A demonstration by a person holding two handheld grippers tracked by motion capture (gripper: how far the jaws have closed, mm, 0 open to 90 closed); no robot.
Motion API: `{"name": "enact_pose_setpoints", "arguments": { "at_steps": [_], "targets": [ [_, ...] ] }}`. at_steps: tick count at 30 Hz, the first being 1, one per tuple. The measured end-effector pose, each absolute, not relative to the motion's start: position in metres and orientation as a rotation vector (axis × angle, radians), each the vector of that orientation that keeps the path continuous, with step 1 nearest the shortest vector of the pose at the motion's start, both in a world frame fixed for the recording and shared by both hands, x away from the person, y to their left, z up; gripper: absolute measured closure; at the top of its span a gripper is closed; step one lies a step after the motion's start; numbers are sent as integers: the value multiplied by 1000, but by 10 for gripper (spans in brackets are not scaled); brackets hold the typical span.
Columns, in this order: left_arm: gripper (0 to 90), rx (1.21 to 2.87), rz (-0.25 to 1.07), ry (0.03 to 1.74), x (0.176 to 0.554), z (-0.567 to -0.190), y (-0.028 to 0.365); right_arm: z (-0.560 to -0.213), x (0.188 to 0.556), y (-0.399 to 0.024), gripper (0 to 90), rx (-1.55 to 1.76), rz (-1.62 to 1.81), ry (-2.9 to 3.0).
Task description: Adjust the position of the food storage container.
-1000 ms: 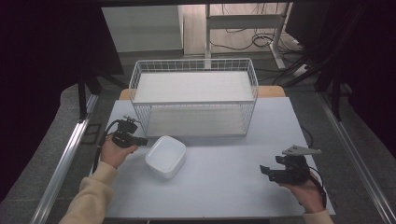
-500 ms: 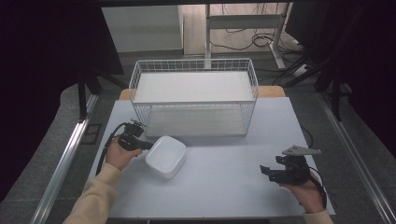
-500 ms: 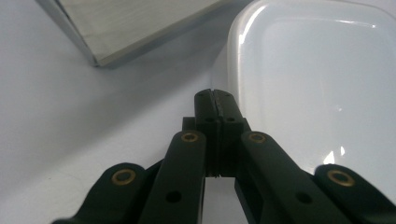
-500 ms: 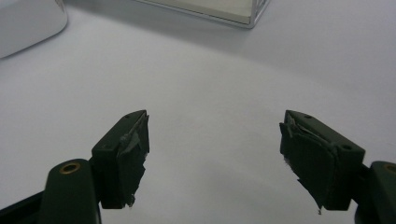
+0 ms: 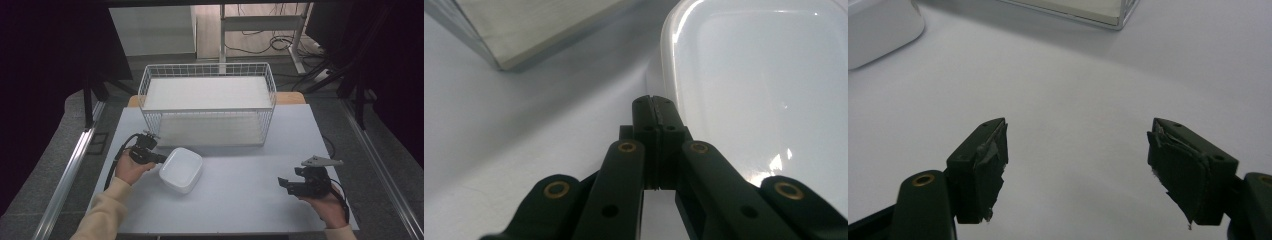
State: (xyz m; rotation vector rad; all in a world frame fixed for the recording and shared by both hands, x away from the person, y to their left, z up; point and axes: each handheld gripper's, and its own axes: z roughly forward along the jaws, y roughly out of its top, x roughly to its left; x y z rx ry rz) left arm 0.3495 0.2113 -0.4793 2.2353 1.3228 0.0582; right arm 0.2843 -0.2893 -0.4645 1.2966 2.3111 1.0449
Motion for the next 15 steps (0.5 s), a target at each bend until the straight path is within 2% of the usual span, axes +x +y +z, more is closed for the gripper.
{"name": "enact_pose_setpoints", "arguments": {
  "at_steps": [15],
  "targets": [
    [900, 2241, 15, 1287, 336, -483, 203, -465, 284, -288, 240, 1294, 1037, 2318]
  ]
}}
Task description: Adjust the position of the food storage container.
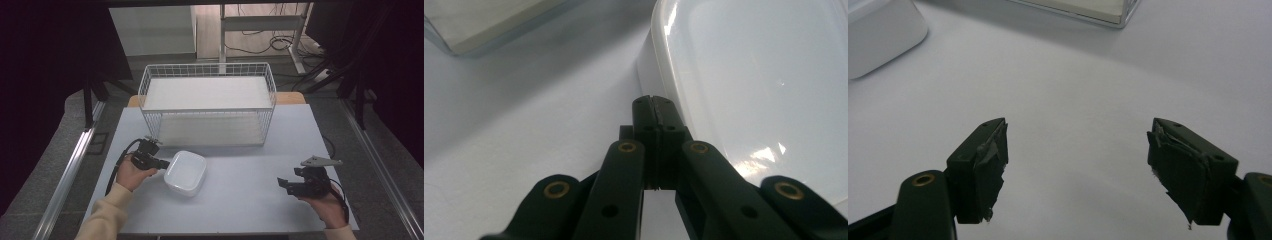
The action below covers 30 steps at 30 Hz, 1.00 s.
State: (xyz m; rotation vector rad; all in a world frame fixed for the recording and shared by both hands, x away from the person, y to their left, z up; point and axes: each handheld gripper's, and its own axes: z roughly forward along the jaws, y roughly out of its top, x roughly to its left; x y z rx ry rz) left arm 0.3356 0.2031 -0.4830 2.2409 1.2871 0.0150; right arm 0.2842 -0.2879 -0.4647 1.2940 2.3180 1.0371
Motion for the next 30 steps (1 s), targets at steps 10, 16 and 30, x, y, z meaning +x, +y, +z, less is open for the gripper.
{"name": "enact_pose_setpoints", "arguments": {
  "at_steps": [10, 16, 30],
  "targets": [
    [900, 2254, -9, 1246, 331, -485, 190, -465, 284, -287, 240, 1289, 1032, 2324],
    [900, 2268, -28, 1219, 330, -486, 180, -466, 284, -286, 240, 1292, 1026, 2329],
    [900, 2295, -77, 1120, 319, -487, 146, -465, 284, -285, 239, 1284, 1021, 2333]
  ]
}}
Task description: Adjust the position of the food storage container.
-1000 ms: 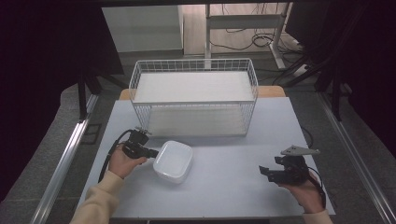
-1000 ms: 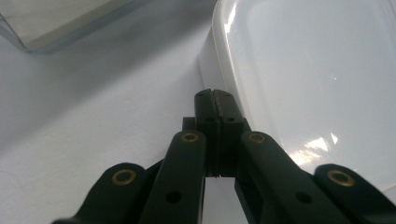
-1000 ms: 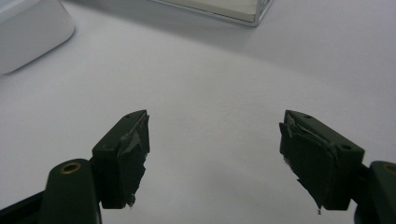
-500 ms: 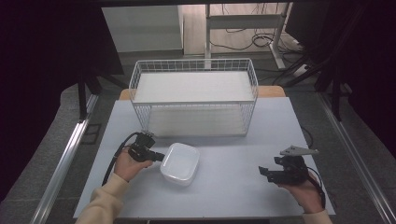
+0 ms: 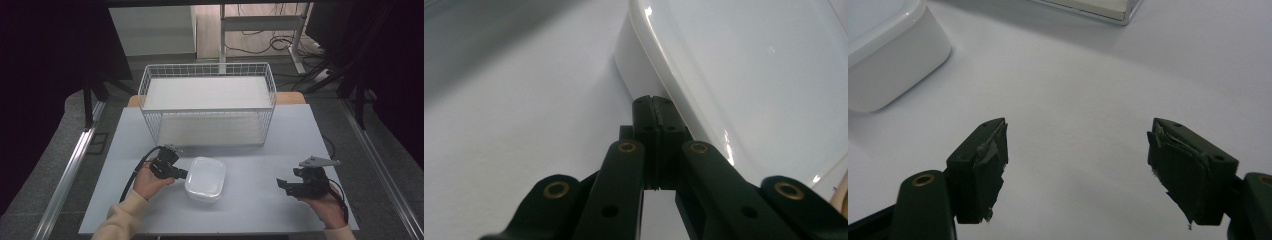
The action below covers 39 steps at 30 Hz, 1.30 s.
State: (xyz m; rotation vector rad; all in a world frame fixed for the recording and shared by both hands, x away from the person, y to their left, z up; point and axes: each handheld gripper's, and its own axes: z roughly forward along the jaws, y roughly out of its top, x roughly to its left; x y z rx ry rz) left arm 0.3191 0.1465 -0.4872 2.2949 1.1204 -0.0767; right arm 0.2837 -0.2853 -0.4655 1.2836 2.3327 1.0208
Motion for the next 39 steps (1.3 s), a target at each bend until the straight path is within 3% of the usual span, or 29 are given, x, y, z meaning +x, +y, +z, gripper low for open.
{"name": "enact_pose_setpoints", "arguments": {
  "at_steps": [14, 39],
  "targets": [
    [900, 2331, -113, 1001, 302, -485, 124, -466, 284, -285, 239, 1284, 1017, 2334],
    [900, 2260, -91, 1060, 310, -489, 124, -463, 283, -284, 239, 1273, 1021, 2331]
  ]
}}
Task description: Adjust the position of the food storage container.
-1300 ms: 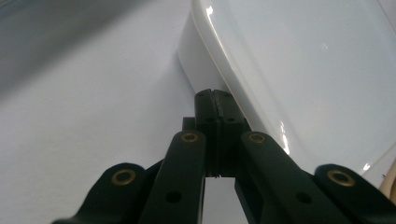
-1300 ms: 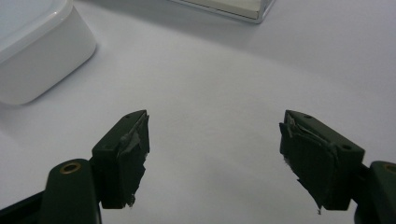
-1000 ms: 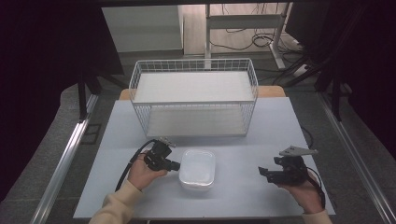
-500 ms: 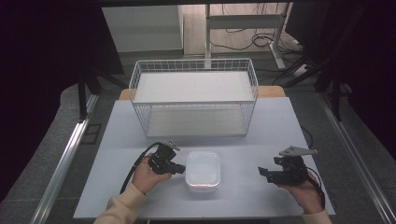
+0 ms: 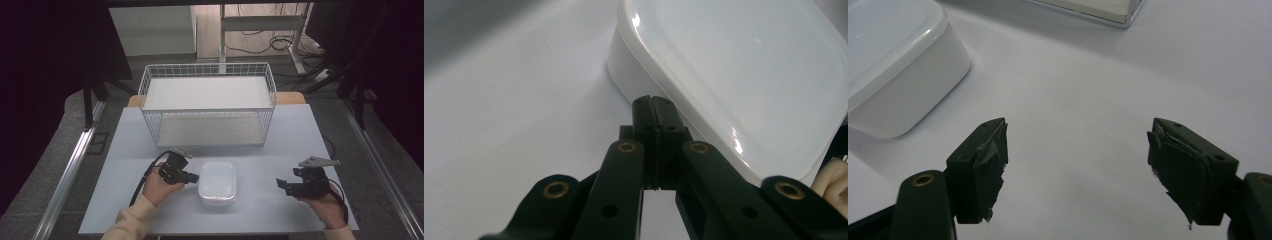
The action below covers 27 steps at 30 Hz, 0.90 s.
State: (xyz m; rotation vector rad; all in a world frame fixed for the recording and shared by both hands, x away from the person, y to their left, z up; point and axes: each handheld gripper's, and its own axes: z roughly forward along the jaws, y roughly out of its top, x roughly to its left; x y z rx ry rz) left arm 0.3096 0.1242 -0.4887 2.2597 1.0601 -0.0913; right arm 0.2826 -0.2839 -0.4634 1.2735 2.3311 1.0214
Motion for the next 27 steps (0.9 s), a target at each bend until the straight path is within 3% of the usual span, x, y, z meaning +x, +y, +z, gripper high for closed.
{"name": "enact_pose_setpoints", "arguments": {
  "at_steps": [5, 8, 9, 13, 14, 15, 17, 27],
  "targets": [
    [900, 2200, -23, 1096, 305, -475, 140, -460, 281, -283, 239, 1265, 1034, 2321],
    [845, 2147, 32, 1109, 298, -466, 148, -457, 280, -281, 239, 1257, 1045, 2320],
    [726, 2113, 80, 1115, 290, -458, 152, -456, 280, -279, 233, 1244, 1056, 2323],
    [513, 2049, 118, 1125, 279, -449, 154, -454, 279, -276, 220, 1223, 1079, 2329],
    [513, 2029, 122, 1133, 275, -448, 155, -454, 279, -275, 216, 1220, 1090, 2331],
    [419, 2007, 117, 1143, 272, -446, 156, -452, 279, -272, 211, 1216, 1112, 2333],
    [367, 1978, 108, 1150, 269, -445, 159, -451, 278, -270, 210, 1215, 1134, 2338],
    [279, 1904, 82, 1174, 265, -443, 167, -449, 280, -264, 211, 1228, 1237, 2351]
  ]
}}
